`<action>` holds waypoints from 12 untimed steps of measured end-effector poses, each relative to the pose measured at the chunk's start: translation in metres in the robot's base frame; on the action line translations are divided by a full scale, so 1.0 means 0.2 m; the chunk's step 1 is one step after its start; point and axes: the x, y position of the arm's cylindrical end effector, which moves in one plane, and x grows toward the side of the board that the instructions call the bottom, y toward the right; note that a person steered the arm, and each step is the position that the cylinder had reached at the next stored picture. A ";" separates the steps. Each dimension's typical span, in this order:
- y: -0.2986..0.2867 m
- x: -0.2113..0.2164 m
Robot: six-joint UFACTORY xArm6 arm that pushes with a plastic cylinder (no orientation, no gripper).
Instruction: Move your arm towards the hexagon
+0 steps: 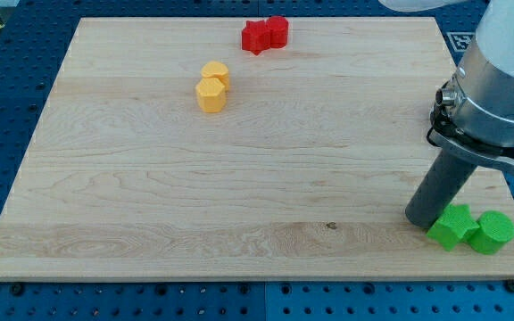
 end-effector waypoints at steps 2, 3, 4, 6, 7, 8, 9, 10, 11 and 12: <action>-0.09 -0.05; -0.23 -0.13; -0.31 -0.26; -0.31 -0.29; -0.31 -0.29; -0.31 -0.29; -0.31 -0.30; -0.31 -0.31; -0.31 -0.33; -0.31 -0.33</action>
